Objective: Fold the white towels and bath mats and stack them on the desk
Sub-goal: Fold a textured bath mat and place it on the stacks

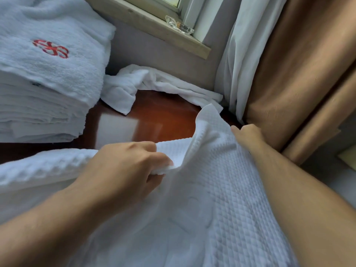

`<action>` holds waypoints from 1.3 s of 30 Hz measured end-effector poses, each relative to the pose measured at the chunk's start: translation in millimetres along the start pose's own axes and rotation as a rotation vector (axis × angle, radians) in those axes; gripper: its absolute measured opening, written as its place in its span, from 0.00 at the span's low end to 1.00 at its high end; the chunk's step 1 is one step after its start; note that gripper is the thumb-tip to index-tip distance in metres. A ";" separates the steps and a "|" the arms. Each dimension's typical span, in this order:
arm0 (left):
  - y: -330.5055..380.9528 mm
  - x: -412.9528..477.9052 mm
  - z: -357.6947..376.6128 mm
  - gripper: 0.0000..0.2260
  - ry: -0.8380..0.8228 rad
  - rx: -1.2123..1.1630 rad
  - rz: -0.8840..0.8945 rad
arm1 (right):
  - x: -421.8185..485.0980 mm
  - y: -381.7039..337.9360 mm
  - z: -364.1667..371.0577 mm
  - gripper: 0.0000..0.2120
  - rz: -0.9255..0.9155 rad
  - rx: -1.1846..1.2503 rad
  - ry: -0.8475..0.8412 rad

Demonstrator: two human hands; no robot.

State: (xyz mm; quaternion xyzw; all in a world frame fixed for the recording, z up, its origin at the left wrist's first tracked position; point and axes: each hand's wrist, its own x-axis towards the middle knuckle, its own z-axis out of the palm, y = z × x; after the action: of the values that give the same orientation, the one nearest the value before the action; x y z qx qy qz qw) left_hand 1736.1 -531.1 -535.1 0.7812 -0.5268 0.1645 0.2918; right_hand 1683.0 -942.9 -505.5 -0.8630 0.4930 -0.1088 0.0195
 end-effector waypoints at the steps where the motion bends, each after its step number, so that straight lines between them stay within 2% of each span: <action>1: 1.1 -0.2 0.4 0.08 -0.021 -0.010 0.023 | -5.1 -8.9 -1.5 0.28 0.000 0.100 0.001; 3: 1.4 -0.4 1.1 0.10 -0.043 -0.040 0.055 | -12.5 -35.0 -5.7 0.32 0.026 0.336 -0.001; 5: 1.0 -0.4 0.6 0.12 -0.065 -0.062 0.071 | -23.5 -67.7 -11.8 0.40 0.096 0.436 -0.101; 7: 0.3 -0.7 0.6 0.12 -0.075 -0.066 0.076 | -34.8 -96.3 -16.4 0.47 0.140 0.336 -0.223; 8: 0.1 -0.8 0.1 0.11 -0.078 -0.069 0.076 | -37.4 -107.7 -16.6 0.47 0.126 0.225 -0.255; 10: 0.7 -0.8 -1.3 0.10 -0.102 -0.068 0.069 | -37.1 -124.2 -11.4 0.38 0.039 0.000 -0.266; 13: 2.1 -0.2 -4.2 0.08 -0.113 -0.048 0.062 | -30.2 -136.6 -3.9 0.13 -0.037 -0.088 -0.226; 15: 2.0 1.7 -6.5 0.06 -0.032 0.006 0.053 | -22.7 -135.0 -1.7 0.10 0.084 -0.007 -0.212; 16: 1.3 3.6 -8.3 0.06 0.063 0.020 0.041 | -17.6 -128.0 -2.9 0.12 0.176 0.148 -0.181; 18: 2.1 7.7 -13.4 0.08 0.260 0.025 0.034 | -10.6 -102.6 -11.1 0.17 0.354 0.680 -0.059; 19: 2.8 8.5 -14.8 0.09 0.289 0.027 0.053 | -9.5 -86.3 -14.6 0.19 0.335 0.934 -0.008; 21: 6.7 5.9 -12.5 0.10 0.169 0.008 0.125 | -18.4 -51.1 -16.0 0.19 0.294 1.155 0.096; 24: 14.2 -1.9 -3.4 0.13 -0.159 0.011 0.200 | -53.1 -3.4 1.4 0.14 0.429 1.042 0.276; 26: 14.5 -5.7 0.4 0.15 -0.246 -0.042 0.193 | -79.2 16.5 17.4 0.08 0.441 0.963 0.326; 28: 13.8 -6.9 0.9 0.16 -0.240 -0.076 0.188 | -99.9 23.9 24.4 0.09 0.375 0.889 0.363; 32: 16.5 -5.4 -7.0 0.16 -0.256 -0.136 0.225 | -113.7 20.3 13.5 0.21 0.399 0.984 0.605; 37: 20.9 -3.6 -11.3 0.16 -0.240 -0.125 0.266 | -122.8 24.5 2.2 0.23 0.391 1.045 0.779; 39: 21.5 -3.8 -11.3 0.17 -0.247 -0.122 0.278 | -123.0 26.2 -5.3 0.24 0.387 1.002 0.796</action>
State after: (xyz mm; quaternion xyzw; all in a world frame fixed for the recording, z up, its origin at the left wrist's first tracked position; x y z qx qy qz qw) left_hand 1715.4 -527.2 -522.4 0.6961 -0.6703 0.0740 0.2463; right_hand 1599.4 -850.8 -524.8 -0.5394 0.4984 -0.6295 0.2538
